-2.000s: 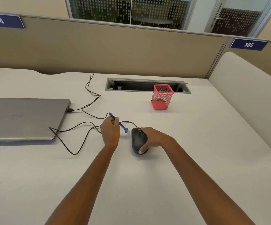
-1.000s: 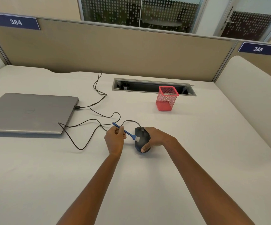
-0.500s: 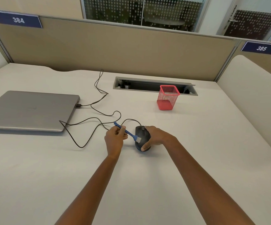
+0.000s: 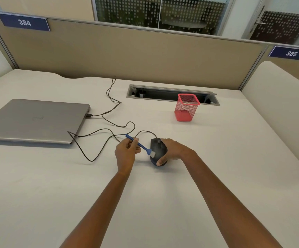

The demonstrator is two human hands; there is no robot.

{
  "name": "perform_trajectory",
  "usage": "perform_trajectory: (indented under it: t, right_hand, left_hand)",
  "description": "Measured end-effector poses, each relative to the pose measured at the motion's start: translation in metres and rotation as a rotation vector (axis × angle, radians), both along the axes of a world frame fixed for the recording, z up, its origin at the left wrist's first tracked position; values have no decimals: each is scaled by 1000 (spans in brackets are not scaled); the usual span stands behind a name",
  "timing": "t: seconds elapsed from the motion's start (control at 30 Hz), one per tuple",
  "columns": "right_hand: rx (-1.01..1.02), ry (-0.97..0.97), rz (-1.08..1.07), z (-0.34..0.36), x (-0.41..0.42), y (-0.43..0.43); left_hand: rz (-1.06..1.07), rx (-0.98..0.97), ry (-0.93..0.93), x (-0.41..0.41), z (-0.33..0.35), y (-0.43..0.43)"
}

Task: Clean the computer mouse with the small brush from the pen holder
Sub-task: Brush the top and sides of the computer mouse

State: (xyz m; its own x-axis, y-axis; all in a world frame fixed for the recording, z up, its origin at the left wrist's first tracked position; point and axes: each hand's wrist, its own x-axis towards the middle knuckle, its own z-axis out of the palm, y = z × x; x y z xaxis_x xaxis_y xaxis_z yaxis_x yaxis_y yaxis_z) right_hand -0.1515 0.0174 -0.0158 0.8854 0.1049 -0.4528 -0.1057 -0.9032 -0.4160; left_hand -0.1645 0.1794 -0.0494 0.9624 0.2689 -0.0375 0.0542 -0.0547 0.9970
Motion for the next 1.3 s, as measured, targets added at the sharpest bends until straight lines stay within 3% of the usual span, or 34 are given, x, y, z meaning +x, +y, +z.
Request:
perform_trajectory:
  t: [0.5, 0.7, 0.93, 1.07, 1.3]
  right_hand:
    - [-18, -65, 26, -3, -6, -1]
    - [234, -339, -50, 25, -12, 16]
    - [320, -584, -219, 36, -6, 22]
    - [362, -659, -310, 28, -4, 13]
    - [451, -719, -465, 13, -4, -11]
  left_hand:
    - [-24, 216, -74, -2, 16, 7]
    - [-229, 314, -223, 3, 41, -12]
    - [-330, 360, -317, 14, 60, -30]
    - [-460, 329, -305, 17, 53, -28]
    - [-716, 528, -68, 19, 3, -8]
